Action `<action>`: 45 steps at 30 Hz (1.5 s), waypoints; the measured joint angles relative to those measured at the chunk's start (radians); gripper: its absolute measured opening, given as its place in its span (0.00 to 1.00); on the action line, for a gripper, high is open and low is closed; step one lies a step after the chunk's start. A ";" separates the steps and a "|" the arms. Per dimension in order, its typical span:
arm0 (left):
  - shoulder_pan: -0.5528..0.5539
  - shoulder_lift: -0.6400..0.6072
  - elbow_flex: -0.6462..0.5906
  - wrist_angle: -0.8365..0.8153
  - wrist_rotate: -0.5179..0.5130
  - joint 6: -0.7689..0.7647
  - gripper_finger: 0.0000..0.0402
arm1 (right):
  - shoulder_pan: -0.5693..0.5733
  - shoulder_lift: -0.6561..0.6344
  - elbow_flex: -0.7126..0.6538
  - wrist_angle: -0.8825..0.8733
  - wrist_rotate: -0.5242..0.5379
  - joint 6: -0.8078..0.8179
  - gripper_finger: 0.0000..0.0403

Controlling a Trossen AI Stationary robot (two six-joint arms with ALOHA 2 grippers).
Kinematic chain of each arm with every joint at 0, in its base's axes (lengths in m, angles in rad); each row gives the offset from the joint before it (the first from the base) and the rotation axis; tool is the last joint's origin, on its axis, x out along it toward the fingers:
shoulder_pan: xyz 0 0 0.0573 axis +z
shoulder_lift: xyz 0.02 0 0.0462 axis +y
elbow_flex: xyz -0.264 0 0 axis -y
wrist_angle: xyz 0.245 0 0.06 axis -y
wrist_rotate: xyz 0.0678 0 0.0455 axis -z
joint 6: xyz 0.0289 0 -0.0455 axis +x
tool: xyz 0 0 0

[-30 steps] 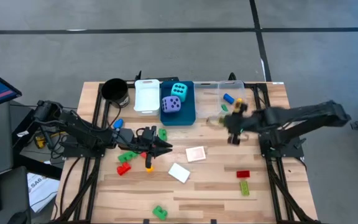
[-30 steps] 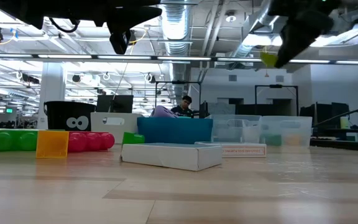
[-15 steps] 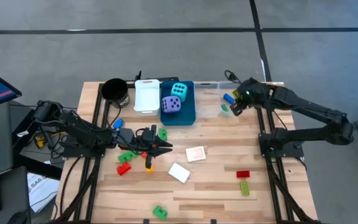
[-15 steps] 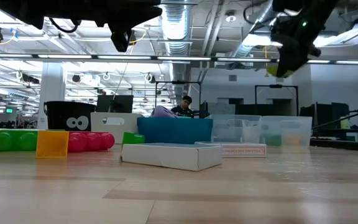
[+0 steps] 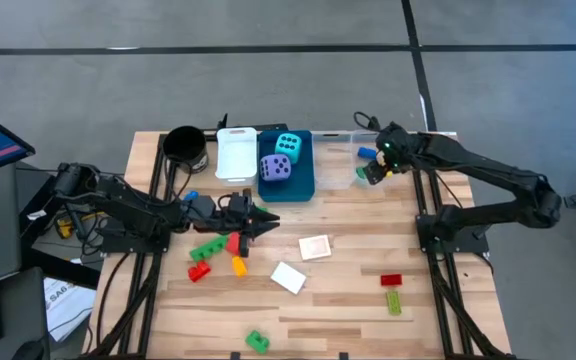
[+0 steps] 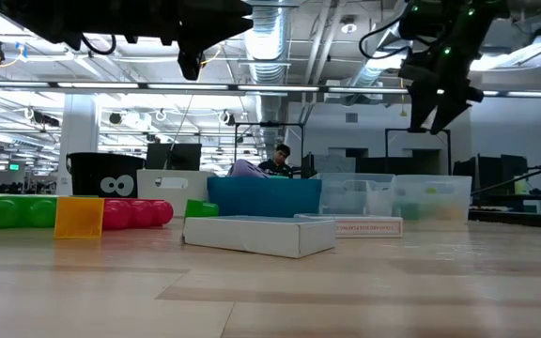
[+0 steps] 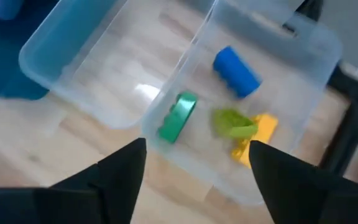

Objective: Pick & Place Toys
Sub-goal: Put the small red game piece into the right transparent bin

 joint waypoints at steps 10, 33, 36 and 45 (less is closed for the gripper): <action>0.008 0.000 0.000 -0.005 0.000 0.000 0.19 | 0.352 -0.100 0.000 -0.213 -0.129 0.054 0.71; 0.174 0.000 0.000 0.036 0.001 0.000 0.19 | 1.206 0.300 0.000 -0.256 -0.269 0.588 0.71; 0.189 0.000 0.000 0.044 0.001 0.001 0.19 | 1.255 0.356 -0.001 -0.249 -0.323 0.638 0.71; 0.203 0.000 0.000 0.043 0.031 0.000 0.19 | 1.322 0.401 0.000 -0.163 -0.318 0.690 0.71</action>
